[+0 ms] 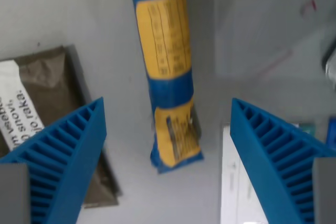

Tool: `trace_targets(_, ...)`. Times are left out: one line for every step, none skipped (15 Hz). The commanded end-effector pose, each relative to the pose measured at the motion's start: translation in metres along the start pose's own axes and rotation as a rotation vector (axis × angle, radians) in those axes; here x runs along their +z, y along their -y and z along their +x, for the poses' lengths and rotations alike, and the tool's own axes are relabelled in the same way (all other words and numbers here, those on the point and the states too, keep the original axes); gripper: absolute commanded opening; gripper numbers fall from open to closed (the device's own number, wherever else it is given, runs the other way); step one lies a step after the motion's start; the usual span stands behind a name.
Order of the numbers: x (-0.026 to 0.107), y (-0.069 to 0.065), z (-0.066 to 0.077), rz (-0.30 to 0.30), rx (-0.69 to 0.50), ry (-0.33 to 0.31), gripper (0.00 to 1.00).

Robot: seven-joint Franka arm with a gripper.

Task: Move above the blue bag

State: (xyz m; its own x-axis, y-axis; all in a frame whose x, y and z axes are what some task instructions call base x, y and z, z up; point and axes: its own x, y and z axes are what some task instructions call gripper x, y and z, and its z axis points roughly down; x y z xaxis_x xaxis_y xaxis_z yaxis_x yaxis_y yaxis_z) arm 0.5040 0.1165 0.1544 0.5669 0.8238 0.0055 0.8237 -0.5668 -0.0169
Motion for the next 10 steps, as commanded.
trace_targets(0.0027,-0.0026,0.0078,0.016,-0.153,-0.018,1.0)
trace_targets(0.0035,-0.0025,0.0089,0.014,-0.145,-0.018,1.0)
trace_targets(0.0042,-0.0024,0.0098,0.012,-0.135,-0.018,1.0)
trace_targets(0.0048,-0.0024,0.0106,0.011,-0.127,-0.017,1.0)
trace_targets(0.0053,-0.0024,0.0112,0.01,-0.12,-0.017,1.0)
trace_targets(0.0057,-0.0025,0.0117,0.01,-0.108,-0.015,1.0)
trace_targets(0.006,-0.0026,0.0121,0.011,-0.099,-0.014,1.0)
trace_targets(0.0063,-0.0028,0.0125,0.012,-0.093,-0.012,1.0)
trace_targets(0.0063,-0.0028,0.0125,0.012,-0.093,-0.012,1.0)
trace_targets(0.0063,-0.0028,0.0125,0.012,-0.093,-0.012,1.0)
